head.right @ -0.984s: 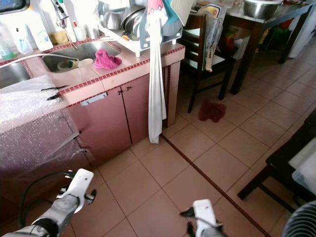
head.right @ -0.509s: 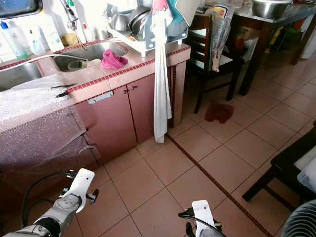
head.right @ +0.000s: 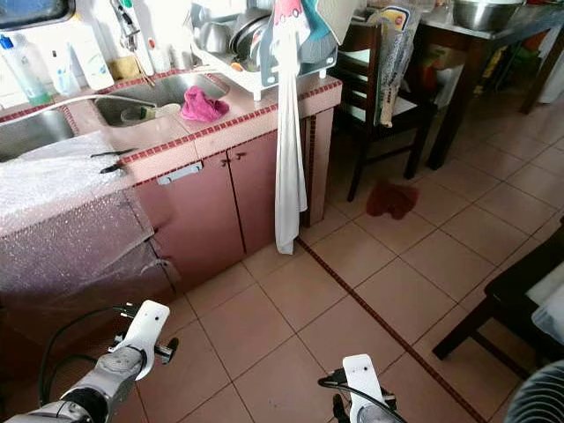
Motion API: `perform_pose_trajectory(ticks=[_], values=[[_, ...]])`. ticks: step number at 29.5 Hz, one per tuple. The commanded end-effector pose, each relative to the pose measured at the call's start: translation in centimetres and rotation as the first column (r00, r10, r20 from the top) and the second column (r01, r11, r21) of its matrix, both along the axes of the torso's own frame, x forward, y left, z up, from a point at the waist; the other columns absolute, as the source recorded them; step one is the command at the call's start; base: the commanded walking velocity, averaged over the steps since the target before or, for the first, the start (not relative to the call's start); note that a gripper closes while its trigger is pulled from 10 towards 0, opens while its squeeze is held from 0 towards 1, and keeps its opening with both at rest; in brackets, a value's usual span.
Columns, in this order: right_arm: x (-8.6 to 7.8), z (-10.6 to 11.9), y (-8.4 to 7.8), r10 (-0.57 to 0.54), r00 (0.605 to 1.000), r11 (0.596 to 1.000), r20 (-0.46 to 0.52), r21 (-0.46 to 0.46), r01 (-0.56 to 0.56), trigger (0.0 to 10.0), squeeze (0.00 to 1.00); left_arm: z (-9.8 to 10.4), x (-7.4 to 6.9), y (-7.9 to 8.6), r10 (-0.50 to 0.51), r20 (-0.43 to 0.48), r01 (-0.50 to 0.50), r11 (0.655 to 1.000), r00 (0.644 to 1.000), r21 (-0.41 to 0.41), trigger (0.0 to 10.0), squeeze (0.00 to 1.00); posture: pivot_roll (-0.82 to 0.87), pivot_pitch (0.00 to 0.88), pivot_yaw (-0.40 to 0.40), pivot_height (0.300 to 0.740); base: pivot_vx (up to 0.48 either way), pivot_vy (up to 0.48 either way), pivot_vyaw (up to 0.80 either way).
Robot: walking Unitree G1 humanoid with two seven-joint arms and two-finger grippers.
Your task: Kitchen organization
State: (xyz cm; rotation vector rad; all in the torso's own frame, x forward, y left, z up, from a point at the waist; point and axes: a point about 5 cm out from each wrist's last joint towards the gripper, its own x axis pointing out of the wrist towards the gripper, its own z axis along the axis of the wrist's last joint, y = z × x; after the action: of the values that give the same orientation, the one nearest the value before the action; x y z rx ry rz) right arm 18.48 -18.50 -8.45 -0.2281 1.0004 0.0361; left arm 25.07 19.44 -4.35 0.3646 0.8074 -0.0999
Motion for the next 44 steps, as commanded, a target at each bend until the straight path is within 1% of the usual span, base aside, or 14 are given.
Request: perform_pose_trajectory(ticks=[1, 24, 35, 41, 44], values=[[0.4, 0.2, 0.0, 0.001, 1.000, 1.000, 0.017, -0.001, -0.001, 10.0, 0.00, 0.1, 0.0, 0.2, -0.002, -0.002, 0.001, 1.000, 1.000, -0.004, 10.0, 0.00, -0.03, 0.000, 0.057, 0.740, 0.270, 0.000, 0.00], [0.3, 0.2, -0.1, 0.030, 0.999, 0.999, 0.012, -0.015, -0.029, 10.0, 0.00, -0.4, -0.6, 0.2, -0.001, -0.025, 0.001, 1.000, 1.000, -0.020, 10.0, 0.00, -0.03, 0.000, 0.054, 0.740, 0.393, 0.000, 0.00], [0.2, 0.1, 0.0, 0.040, 0.999, 0.999, 0.008, -0.017, -0.040, 10.0, 0.00, -0.5, -0.8, 0.3, 0.000, -0.034, 0.000, 1.000, 0.999, -0.012, 10.0, 0.00, -0.02, 0.000, 0.055, 0.740, 0.378, 0.000, 0.00], [0.2, 0.1, 0.0, 0.048, 0.999, 0.999, 0.003, -0.018, -0.048, 10.0, 0.00, -0.6, -0.9, 0.5, 0.017, -0.031, -0.017, 1.000, 0.999, -0.005, 10.0, 0.00, -0.01, 0.000, 0.044, 0.740, 0.000, 0.000, 0.00], [0.3, 0.2, 0.1, 0.074, 0.997, 0.997, 0.000, -0.027, -0.074, 10.0, 0.00, -0.6, -1.0, 0.6, 0.031, -0.032, -0.032, 0.999, 0.999, -0.006, 10.0, 0.00, 0.00, 0.000, 0.042, 0.740, 0.000, 0.000, 0.00]])
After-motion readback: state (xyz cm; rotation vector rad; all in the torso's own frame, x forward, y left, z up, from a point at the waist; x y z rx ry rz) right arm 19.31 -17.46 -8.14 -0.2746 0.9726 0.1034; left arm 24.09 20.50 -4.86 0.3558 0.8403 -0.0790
